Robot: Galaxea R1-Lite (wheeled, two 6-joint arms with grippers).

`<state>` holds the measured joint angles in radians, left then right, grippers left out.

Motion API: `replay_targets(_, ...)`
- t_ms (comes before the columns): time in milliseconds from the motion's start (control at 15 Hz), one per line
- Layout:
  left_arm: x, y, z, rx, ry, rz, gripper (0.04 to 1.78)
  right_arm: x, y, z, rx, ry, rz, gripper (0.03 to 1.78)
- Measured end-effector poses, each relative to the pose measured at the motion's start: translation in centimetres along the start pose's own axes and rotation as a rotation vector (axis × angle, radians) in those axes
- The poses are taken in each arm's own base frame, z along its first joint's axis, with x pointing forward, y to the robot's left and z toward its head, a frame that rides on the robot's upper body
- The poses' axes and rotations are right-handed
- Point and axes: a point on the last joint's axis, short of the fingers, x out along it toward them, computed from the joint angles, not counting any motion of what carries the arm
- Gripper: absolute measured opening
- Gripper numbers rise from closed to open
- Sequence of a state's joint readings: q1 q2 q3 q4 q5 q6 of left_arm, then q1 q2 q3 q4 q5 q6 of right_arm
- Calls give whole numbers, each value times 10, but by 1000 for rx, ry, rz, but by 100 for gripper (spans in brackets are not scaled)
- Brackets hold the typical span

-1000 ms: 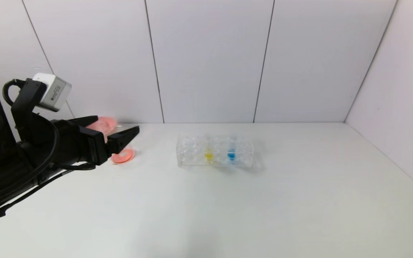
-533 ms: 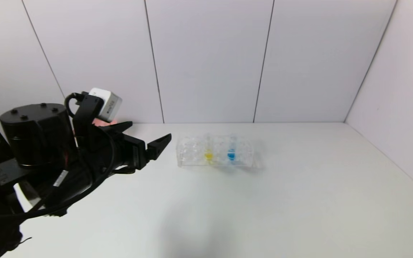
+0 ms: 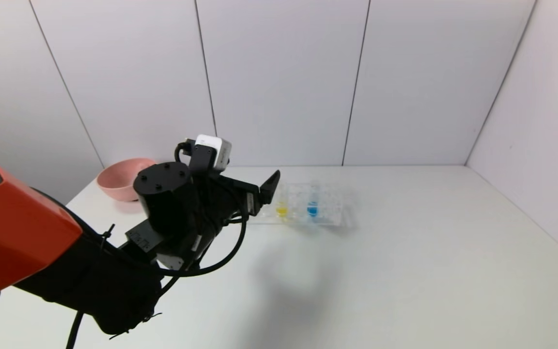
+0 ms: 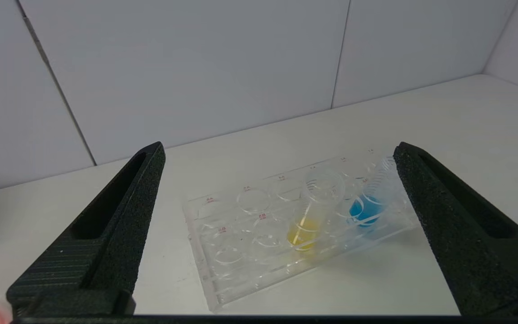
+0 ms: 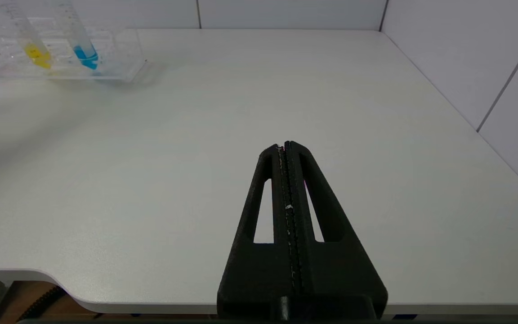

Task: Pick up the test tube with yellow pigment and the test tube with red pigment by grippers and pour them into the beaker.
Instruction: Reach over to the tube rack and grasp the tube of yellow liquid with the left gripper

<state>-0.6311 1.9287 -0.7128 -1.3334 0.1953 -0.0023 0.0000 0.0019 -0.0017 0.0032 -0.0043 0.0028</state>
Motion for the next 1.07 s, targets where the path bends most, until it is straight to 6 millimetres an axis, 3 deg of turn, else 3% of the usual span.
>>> replay_targets(600,49,-21,-46,-3,31,49,178,0,0,0,0,0,0,11)
replay_targets(1067,66,-30,-74,3,59,63,178,0,0,0,0,0,0,11)
